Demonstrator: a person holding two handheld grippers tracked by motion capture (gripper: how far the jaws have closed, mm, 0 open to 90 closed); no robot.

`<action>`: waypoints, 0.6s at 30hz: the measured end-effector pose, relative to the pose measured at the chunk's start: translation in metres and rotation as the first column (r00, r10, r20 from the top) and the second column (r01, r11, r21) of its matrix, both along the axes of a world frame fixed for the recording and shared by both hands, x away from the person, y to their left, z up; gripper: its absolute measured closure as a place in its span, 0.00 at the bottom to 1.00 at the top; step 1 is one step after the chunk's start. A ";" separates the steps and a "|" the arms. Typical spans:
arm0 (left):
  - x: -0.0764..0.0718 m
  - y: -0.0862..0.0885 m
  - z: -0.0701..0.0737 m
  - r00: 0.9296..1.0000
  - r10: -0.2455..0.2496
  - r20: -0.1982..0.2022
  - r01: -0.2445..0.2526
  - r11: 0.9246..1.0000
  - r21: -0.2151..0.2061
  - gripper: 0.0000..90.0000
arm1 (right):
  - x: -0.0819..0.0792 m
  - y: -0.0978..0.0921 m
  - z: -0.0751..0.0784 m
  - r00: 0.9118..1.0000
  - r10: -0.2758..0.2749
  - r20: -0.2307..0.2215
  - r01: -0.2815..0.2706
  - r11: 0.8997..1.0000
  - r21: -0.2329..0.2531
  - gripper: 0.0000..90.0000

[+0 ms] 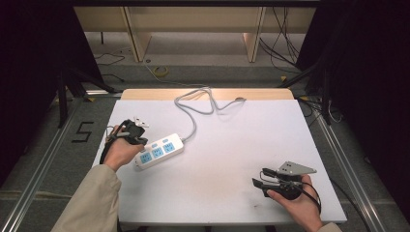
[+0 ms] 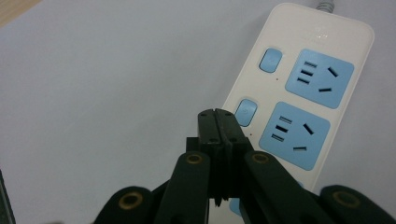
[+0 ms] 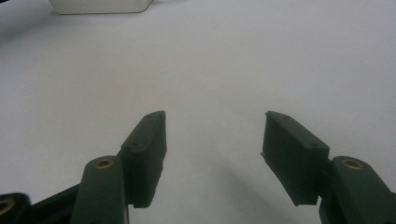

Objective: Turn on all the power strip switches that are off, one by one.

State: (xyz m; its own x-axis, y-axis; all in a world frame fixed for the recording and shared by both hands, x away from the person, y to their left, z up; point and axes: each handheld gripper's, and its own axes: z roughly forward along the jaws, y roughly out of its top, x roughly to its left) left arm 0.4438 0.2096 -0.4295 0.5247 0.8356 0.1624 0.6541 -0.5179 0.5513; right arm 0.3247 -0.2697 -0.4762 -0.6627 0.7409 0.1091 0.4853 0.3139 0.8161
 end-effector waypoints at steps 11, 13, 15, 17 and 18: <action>-0.001 0.006 -0.001 1.000 0.004 -0.006 -0.004 1.000 0.003 1.00 | 0.000 0.000 0.000 1.000 0.002 0.000 -0.002 1.000 -0.002 0.45; -0.001 0.007 -0.001 1.000 0.006 -0.006 -0.006 1.000 0.005 1.00 | 0.000 0.000 0.000 1.000 0.001 0.000 -0.001 1.000 -0.002 0.45; -0.001 0.007 -0.002 1.000 0.006 -0.008 -0.006 1.000 0.006 1.00 | 0.000 0.000 0.000 1.000 0.000 0.000 0.000 1.000 -0.002 0.45; -0.001 0.008 -0.003 1.000 0.005 -0.009 -0.005 1.000 0.008 1.00 | 0.000 0.000 0.000 1.000 0.000 0.001 0.000 1.000 -0.003 0.45; -0.001 0.009 -0.003 1.000 0.003 -0.010 -0.003 1.000 0.012 1.00 | 0.000 0.000 0.000 1.000 0.000 0.000 0.000 1.000 -0.003 0.45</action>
State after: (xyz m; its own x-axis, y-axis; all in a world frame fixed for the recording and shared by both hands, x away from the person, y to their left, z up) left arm 0.4428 0.2183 -0.4329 0.5241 0.8351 0.1669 0.6610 -0.5225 0.5387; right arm 0.3247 -0.2697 -0.4763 -0.6631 0.7408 0.1071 0.4851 0.3163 0.8152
